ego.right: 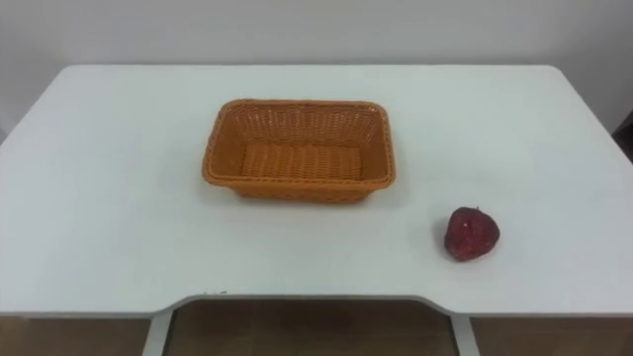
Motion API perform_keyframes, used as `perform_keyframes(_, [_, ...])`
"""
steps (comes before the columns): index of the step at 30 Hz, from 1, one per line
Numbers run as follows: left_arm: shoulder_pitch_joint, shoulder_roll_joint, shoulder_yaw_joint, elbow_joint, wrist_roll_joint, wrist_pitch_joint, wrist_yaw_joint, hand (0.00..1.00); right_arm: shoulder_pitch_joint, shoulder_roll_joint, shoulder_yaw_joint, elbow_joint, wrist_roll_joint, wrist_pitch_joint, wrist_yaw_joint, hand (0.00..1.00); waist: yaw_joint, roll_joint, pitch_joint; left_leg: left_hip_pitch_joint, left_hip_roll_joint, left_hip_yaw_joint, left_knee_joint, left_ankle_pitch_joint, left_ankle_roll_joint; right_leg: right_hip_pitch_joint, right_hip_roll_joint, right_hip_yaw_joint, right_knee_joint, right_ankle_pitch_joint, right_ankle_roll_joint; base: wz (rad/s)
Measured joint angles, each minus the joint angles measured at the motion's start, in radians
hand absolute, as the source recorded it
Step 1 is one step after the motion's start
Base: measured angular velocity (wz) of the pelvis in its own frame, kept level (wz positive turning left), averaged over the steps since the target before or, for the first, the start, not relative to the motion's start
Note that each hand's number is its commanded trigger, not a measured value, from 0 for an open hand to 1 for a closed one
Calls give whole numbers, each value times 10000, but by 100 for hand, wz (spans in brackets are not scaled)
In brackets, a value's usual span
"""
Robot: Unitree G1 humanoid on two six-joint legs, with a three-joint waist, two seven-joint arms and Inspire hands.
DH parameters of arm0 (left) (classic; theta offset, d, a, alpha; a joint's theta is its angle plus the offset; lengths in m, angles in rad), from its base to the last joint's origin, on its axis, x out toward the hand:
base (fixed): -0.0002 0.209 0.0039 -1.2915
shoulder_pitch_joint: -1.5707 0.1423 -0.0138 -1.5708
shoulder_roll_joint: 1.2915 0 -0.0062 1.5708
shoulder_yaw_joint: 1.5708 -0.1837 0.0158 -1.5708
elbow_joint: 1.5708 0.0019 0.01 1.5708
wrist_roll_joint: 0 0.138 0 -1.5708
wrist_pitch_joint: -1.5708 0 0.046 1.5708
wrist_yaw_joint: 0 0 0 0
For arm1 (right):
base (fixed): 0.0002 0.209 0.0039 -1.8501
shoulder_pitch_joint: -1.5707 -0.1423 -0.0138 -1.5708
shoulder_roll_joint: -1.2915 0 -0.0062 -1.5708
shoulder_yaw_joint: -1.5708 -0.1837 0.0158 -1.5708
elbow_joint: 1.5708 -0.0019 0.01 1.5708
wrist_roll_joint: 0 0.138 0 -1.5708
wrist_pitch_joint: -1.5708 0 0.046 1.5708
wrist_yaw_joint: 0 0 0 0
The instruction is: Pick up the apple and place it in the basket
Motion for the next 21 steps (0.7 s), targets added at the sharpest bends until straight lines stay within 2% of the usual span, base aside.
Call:
perform_keyframes(2, [95, 2, 361, 3, -6, -14, 87, 0, 12, -1, -1035, -293, 1905, -27, -320, 0, -250, 15, -6, 7, -5, 16, 28, 0, 0, 0, 1, 27, 27, 0, 0, 0])
perform_keyframes(5, [162, 25, 688, -14, -19, -144, 108, 0, 37, -6, -2222, -741, 3890, -265, -862, 0, -472, 51, -23, 1, -5, 35, 29, 0, 0, -20, 1, 40, 31, -1, 1, -2])
perform_keyframes(7, [225, 30, 853, -232, -17, -183, 132, 0, -1, -9, -2956, -1219, 4682, -421, -1363, 0, -645, 44, -33, -3, -9, 37, 15, 0, 0, -44, -4, 39, 14, -9, 10, 0])
perform_keyframes(9, [332, 35, 869, -580, -16, -272, 266, 0, 24, -13, -3369, -1956, 5066, -625, -1812, 0, -671, 43, -44, 1, -4, 85, 13, 1, 2, -93, 2, 96, 62, -12, 12, -8])
perform_keyframes(10, [328, 70, 871, -593, -15, -408, 309, 0, 18, -20, -3501, -2600, 5384, -861, -2164, 0, -664, 53, -48, 5, 3, 151, 7, 3, 5, -144, 3, 154, 176, -13, 14, -15])
perform_keyframes(12, [355, 132, 906, -612, -29, -599, 309, 0, 11, -35, -3756, -3646, 5550, -1078, -2658, 0, -693, 45, -50, 24, 5, 201, 6, 4, 6, -173, 8, 232, 178, -15, 18, -12])
perform_keyframes(14, [368, 253, 905, -618, -16, -737, 317, 0, -11, -88, -3780, -4839, 5358, -1582, -3325, 0, -684, 4, -65, 26, 8, 231, -12, 4, 7, -206, 18, 290, 195, -21, 28, -4])
perform_keyframes(15, [378, 271, 905, -619, -4, -791, 326, 0, -12, -89, -3777, -5143, 5217, -1672, -3501, 0, -681, 0, -63, 18, 8, 233, -26, 4, 7, -221, 19, 292, 200, -23, 30, 0])
perform_keyframes(17, [473, 308, 905, -619, 72, -1002, 527, 0, -25, -99, -3788, -6113, 4510, -2076, -4173, 0, -684, -19, -60, -14, 4, 233, -52, 4, 7, -254, 24, 301, 199, -25, 34, 0])
perform_keyframes(18, [500, 311, 905, -619, 72, -1034, 541, 0, -28, -98, -3788, -6372, 4375, -2144, -4373, 0, -652, -59, -82, -26, 2, 236, -48, 4, 8, -278, 23, 308, 231, -27, 37, 0])
perform_keyframes(21, [439, 305, 832, -619, 62, -1061, 545, 0, -194, -98, -3725, -7450, 3259, -2473, -5387, 0, -651, -38, -68, -215, -5, 247, 12, 6, 10, -503, 11, 306, 344, -27, 38, 0])
